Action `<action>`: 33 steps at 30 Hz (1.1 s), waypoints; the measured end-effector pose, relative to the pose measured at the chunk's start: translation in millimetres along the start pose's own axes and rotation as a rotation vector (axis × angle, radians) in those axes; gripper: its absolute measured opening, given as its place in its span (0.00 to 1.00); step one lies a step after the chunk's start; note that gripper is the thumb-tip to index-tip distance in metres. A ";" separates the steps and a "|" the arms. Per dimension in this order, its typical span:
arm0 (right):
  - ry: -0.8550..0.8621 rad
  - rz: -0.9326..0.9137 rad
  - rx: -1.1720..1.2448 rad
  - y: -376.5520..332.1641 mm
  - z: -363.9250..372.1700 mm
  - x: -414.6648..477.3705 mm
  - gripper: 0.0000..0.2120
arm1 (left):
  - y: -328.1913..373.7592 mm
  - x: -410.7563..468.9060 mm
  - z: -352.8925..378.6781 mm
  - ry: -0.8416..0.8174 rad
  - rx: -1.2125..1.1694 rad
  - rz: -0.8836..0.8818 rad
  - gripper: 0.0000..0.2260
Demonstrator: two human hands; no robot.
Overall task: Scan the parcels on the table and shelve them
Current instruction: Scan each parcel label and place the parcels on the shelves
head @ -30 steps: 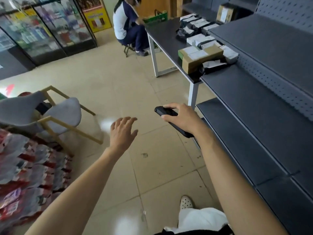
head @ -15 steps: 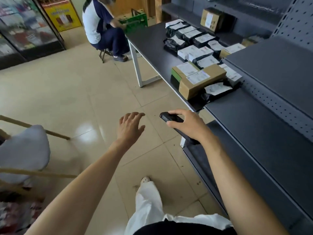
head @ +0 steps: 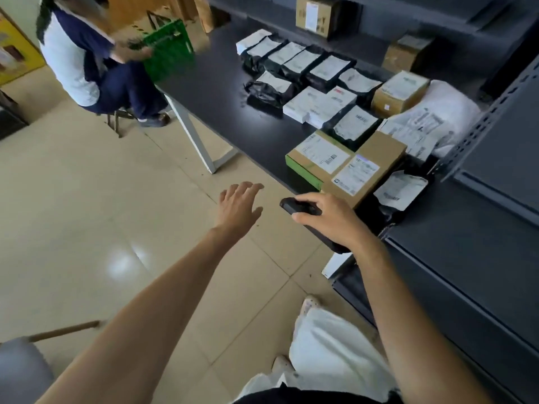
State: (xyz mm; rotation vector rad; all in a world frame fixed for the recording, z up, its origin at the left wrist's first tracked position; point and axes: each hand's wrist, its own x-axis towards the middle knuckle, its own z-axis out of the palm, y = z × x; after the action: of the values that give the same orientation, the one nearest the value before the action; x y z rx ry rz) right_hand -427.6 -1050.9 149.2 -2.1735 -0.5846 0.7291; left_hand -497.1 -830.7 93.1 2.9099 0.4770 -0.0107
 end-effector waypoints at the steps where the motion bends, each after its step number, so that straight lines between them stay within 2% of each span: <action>1: 0.013 0.009 0.009 0.8 -4.6 18.7 0.24 | 1.4 21.8 5.3 -0.021 0.002 0.021 0.24; 10: 0.099 0.166 0.007 7.1 -89.7 185.9 0.22 | 4.8 202.8 34.1 -0.258 -0.004 0.056 0.31; 13: 0.114 0.191 -0.020 9.8 -103.8 219.5 0.22 | 6.2 246.6 43.3 -0.312 -0.020 0.049 0.33; 17: 0.091 0.255 0.033 29.6 -98.0 228.9 0.23 | 15.7 273.7 64.8 -0.464 -0.047 0.048 0.37; 20: 0.102 0.344 0.093 47.0 -90.2 228.8 0.22 | 19.7 289.7 88.9 -0.584 -0.175 -0.052 0.38; 23: 0.155 0.428 0.146 55.6 -83.3 228.5 0.21 | 22.7 294.6 109.3 -0.643 -0.431 -0.194 0.41; 27: 0.288 0.522 0.263 53.0 -70.6 222.1 0.21 | 28.9 292.6 122.1 -0.635 -0.733 -0.393 0.37; 31: 0.411 0.556 0.295 42.5 -53.3 219.4 0.23 | 27.2 294.3 118.6 -0.637 -0.855 -0.395 0.25; 33: 0.447 0.585 0.324 34.1 -44.0 219.6 0.23 | 22.7 297.9 113.6 -0.652 -0.862 -0.365 0.24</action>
State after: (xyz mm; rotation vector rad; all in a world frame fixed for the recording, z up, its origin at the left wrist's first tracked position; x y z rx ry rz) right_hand -231.8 -961.4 78.5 -2.1014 0.3927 0.5470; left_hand -204.7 -779.3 -25.5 1.8104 0.6607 -0.6137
